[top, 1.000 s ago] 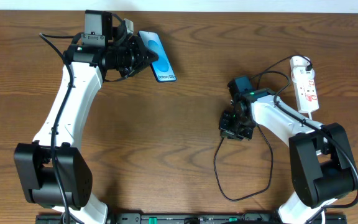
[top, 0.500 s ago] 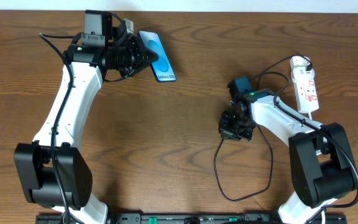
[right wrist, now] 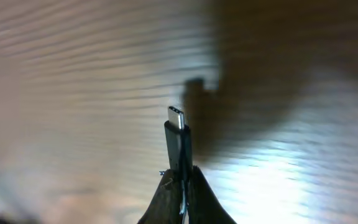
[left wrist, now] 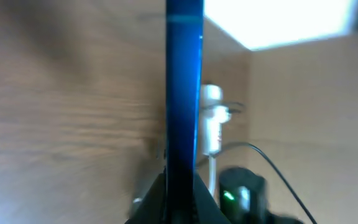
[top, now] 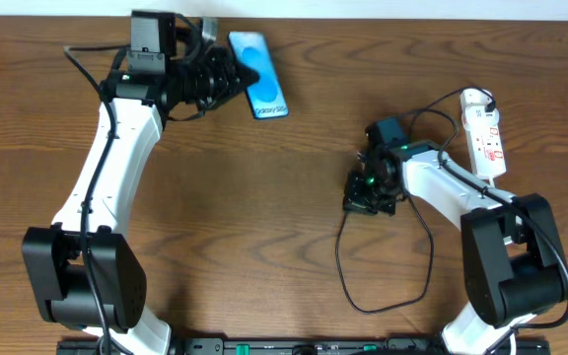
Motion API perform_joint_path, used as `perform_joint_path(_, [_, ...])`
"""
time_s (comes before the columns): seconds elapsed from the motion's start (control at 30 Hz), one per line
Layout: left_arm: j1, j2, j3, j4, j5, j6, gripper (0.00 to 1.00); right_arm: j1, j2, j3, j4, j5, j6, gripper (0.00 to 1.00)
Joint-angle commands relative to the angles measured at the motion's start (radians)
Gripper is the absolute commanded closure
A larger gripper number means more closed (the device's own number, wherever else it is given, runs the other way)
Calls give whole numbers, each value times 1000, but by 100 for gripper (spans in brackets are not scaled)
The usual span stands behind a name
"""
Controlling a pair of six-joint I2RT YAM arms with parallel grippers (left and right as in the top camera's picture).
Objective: Plug charger to phone and switch on socket
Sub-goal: 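Grasp the USB-C plug with the right gripper and lift it, then move the USB-C plug toward the phone's bottom port, left gripper holding phone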
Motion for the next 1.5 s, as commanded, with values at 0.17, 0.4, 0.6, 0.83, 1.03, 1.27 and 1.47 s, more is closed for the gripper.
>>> perform_joint_path(0.17, [2, -27, 18, 318, 361, -119, 93, -56, -277, 20, 51, -349, -277, 99])
perform_joint_path(0.4, [-5, -27, 18, 417, 444, -177, 93, -55, -440, 20, 105, -349, -277, 99])
perform_joint_path(0.6, [-24, -27, 18, 707, 522, -372, 93, -55, -455, 19, 108, -397, -274, 99])
perform_joint_path(0.83, [-35, -27, 18, 724, 521, -376, 93, -55, -455, 19, 151, -444, -273, 99])
perform_joint_path(1.03, [-37, -27, 18, 724, 502, -372, 93, -42, -455, 19, 156, -463, -274, 99])
perform_joint_path(1.27, [-37, -26, 18, 723, 488, -372, 93, -28, -455, 19, 232, -576, -261, 99])
perform_joint_path(1.47, [-37, -26, 18, 634, 447, -372, 93, -13, -455, 19, 301, -646, -227, 99])
